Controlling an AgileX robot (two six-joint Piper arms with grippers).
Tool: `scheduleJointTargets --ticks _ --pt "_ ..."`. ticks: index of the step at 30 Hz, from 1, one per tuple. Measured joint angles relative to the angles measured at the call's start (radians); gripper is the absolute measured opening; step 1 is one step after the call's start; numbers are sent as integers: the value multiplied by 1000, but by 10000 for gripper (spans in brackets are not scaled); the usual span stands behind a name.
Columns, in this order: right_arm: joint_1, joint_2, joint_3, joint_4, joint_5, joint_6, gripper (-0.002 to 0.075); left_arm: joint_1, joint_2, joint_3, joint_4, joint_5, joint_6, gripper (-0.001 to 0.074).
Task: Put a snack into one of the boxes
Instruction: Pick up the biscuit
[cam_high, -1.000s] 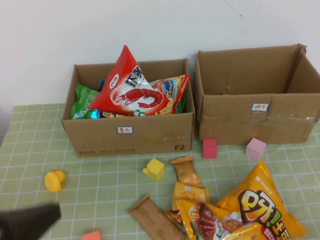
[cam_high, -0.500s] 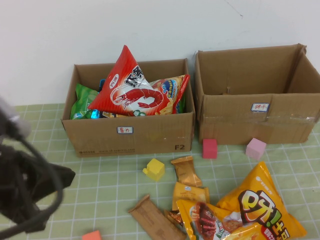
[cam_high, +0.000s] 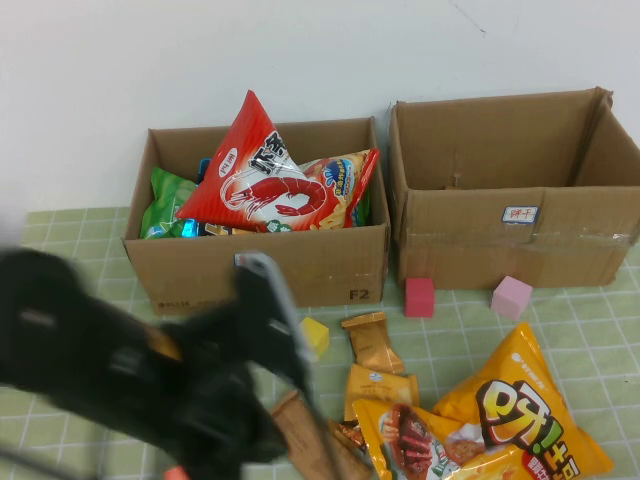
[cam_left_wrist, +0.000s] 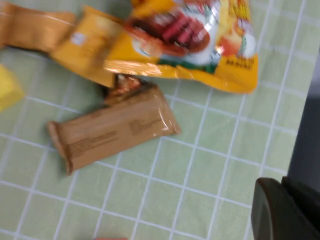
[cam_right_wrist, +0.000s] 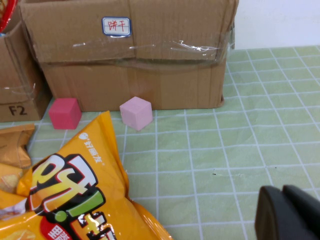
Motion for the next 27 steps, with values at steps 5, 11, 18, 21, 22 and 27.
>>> scheduleJointTargets --ticks 5,11,18,21,22,27 --pt "0 0 0 0 0 0 -2 -147 170 0 176 -139 -192 -2" --pt "0 0 0 0 0 0 -2 -195 339 -4 290 -215 -392 68" --pt "0 0 0 0 0 0 -2 -195 476 -7 299 -205 -436 506" --pt "0 0 0 0 0 0 -2 -195 492 -28 301 -220 -436 597" --pt "0 0 0 0 0 0 -2 -195 497 -38 301 -228 -436 608" --pt "0 0 0 0 0 0 -2 -195 528 -107 301 -298 -457 628"
